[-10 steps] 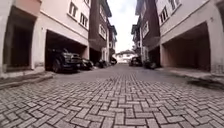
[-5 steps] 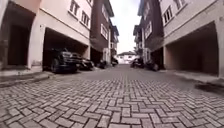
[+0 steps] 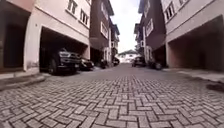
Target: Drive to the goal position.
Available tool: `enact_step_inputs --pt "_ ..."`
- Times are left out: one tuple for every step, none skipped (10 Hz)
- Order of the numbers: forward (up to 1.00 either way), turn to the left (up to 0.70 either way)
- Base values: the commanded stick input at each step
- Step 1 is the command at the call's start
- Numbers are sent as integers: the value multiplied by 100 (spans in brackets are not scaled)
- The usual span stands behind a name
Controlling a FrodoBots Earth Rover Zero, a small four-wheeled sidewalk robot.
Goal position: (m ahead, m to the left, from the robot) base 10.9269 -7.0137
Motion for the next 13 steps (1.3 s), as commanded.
enact_step_inputs --pt "69 3" --pt "69 3" --pt "69 3" --pt "69 -30" --pt "69 -35" --pt "69 -19" --pt "69 0" --pt "69 3" --pt "69 3" --pt "69 3" --pt "69 3" --pt "69 3" --pt "69 3"
